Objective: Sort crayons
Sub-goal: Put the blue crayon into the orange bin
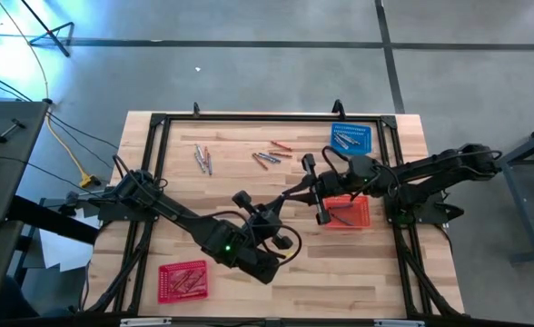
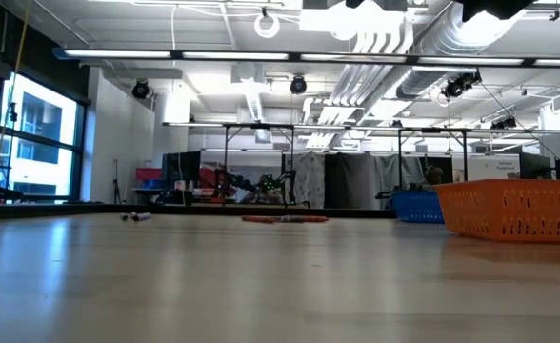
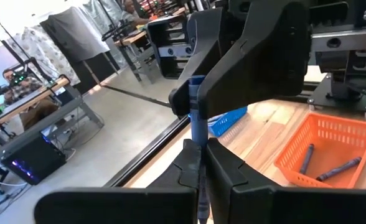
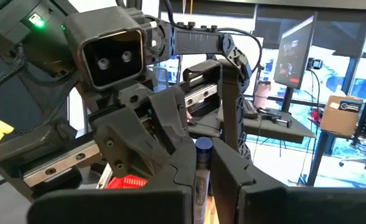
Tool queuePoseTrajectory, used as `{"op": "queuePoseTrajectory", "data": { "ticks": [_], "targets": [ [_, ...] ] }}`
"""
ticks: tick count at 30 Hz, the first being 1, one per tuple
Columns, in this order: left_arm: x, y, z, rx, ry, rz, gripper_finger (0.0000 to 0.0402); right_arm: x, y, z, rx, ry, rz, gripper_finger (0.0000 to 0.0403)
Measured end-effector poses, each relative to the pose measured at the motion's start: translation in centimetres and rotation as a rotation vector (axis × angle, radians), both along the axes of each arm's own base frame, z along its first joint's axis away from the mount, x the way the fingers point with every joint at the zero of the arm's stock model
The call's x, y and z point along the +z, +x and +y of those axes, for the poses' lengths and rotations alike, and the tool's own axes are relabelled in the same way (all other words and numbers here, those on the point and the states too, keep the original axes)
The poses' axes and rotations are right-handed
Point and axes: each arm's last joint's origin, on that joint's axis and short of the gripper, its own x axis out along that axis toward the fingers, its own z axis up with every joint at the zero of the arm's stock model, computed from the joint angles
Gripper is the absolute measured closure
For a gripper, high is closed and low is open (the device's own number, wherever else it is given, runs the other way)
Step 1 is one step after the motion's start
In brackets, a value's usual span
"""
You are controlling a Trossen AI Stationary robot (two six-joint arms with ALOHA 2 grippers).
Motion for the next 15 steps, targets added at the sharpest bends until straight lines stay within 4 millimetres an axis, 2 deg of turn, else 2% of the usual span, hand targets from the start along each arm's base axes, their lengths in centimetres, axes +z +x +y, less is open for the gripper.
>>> {"op": "queuePoseTrajectory", "data": {
  "ticks": [6, 15],
  "targets": [
    [0.04, 0.07, -0.04, -0.001, -0.003, -0.006, 0.0376, -0.02, 0.00, -0.12, -0.002, 0.001, 0.004, 0.0397],
    [0.13, 0.19, -0.05, -0.013, 0.020, 0.025, 0.0311, -0.46, 0.16, -0.34, -0.074, 0.006, 0.046, 0.0400]
  ]
}}
